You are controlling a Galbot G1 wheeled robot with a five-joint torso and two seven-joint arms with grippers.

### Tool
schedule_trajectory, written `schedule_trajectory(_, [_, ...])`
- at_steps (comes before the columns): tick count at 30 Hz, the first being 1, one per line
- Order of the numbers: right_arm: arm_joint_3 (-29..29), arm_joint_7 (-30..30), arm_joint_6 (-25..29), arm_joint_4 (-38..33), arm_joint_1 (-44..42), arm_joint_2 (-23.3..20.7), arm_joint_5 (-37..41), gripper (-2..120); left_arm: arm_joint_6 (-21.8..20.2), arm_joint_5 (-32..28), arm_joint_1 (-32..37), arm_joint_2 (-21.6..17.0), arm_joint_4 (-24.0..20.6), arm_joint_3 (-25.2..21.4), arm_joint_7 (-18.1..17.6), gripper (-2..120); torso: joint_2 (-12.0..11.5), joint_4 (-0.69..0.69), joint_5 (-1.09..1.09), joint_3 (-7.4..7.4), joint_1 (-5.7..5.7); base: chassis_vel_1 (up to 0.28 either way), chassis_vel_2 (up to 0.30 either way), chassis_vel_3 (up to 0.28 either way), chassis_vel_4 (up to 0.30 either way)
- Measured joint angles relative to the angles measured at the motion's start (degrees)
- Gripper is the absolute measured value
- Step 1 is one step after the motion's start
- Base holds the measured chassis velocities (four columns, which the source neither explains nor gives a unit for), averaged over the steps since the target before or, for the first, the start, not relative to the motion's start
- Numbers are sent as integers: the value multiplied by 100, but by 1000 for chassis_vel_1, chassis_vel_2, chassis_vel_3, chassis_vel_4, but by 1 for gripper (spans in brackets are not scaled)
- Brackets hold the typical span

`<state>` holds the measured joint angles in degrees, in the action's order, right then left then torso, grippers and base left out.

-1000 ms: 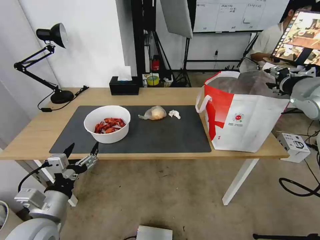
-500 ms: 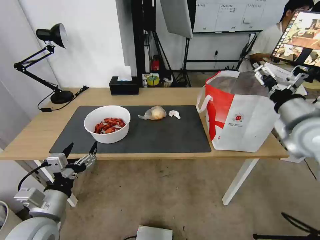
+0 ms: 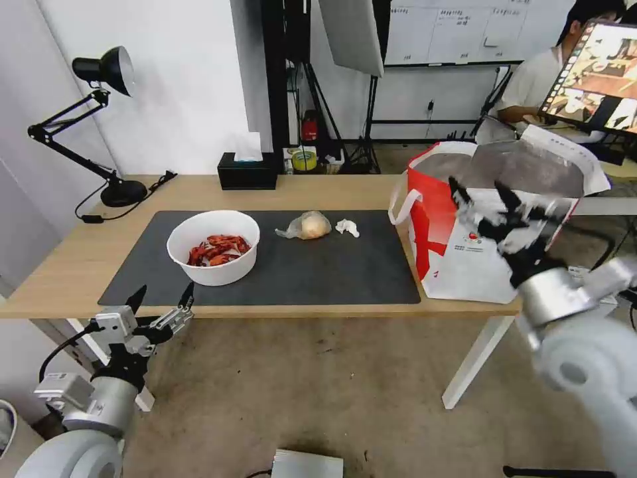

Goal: Pick up the trash from the table and place it into the takeout bag.

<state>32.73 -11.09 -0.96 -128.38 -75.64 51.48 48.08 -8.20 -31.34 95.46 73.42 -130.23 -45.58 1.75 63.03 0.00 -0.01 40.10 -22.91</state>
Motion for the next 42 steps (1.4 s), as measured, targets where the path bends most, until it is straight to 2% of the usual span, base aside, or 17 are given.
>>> schedule_trajectory(4, [-116,171,346,266,-610,747,-1103,100,124,239,-6,184,178,114,93,100,-1,0,1,0,0,0,0,0,0])
schedule_trajectory(8, [-141,238,601,444,-909,1078,-1708,100,268,475,37,317,339,132,306,100,-1,0,0,0,0,0,0,0,0])
schedule_trajectory(14, [-186,223,710,494,-1234,1378,-2143,100,500,726,157,443,438,250,471,100,-1,-1,0,0,0,0,0,0,0])
schedule_trajectory(20, [-371,101,694,321,-1762,1731,-2721,100,677,1226,438,701,267,508,547,100,-1,1,0,0,0,0,0,0,0])
schedule_trajectory(24, [-569,46,694,192,-2000,1937,-2977,100,713,1314,532,743,167,601,588,100,-1,0,1,0,0,0,0,0,0])
schedule_trajectory(30, [-768,16,778,145,-2199,2117,-3510,100,731,1403,622,777,121,727,597,100,-1,0,0,0,0,0,0,0,0])
schedule_trajectory(42, [-842,22,814,157,-2200,2038,-3511,100,739,1441,631,787,112,710,595,100,-1,0,0,1,-1,0,0,0,0])
